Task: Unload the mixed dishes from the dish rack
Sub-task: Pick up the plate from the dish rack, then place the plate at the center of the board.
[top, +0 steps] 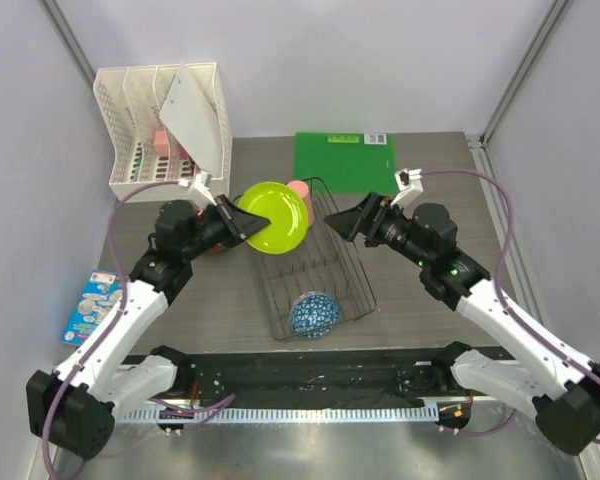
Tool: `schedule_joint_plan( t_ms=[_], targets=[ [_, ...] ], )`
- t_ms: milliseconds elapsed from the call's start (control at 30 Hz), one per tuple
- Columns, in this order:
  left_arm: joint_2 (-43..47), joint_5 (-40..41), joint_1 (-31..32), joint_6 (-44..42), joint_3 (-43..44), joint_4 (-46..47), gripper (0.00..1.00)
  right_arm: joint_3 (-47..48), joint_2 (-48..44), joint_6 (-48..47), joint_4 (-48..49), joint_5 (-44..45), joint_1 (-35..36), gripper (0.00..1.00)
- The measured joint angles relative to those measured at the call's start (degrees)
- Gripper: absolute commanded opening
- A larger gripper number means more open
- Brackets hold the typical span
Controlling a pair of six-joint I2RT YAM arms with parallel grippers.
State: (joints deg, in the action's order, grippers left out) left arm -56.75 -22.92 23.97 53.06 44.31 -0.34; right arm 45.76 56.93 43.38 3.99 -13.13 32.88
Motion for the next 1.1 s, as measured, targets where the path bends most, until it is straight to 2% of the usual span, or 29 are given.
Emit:
schedule_joint_plan(
  t_ms=[200,267,400,633,1100],
  targets=[
    [2.97,7.1,-15.65,0.79,1.01,-7.5,0.0,0.59,-9.03,-6.12,-7.61,8.96,0.0,0.88],
    [2.84,10.4,-18.08,0.79,1.01,-10.21,0.0,0.52,-9.92,-7.06,-8.44,9.79,0.0,0.87],
    [1.11,14.34,-21.14,1.75,0.61,-13.94,0.0,-1.03,-11.47,-9.03,-10.38,11.15,0.0,0.87],
    [-4.44,17.42,-24.87,3.91,-1.51,-12.76,0.0,-3.67,-14.75,-11.28,-13.25,11.85,0.0,0.87],
    [-23.78,15.93,-31.63,5.99,-1.53,-1.33,0.0,-6.58,-19.12,-12.66,-14.71,14.1,0.0,0.87]
  ],
)
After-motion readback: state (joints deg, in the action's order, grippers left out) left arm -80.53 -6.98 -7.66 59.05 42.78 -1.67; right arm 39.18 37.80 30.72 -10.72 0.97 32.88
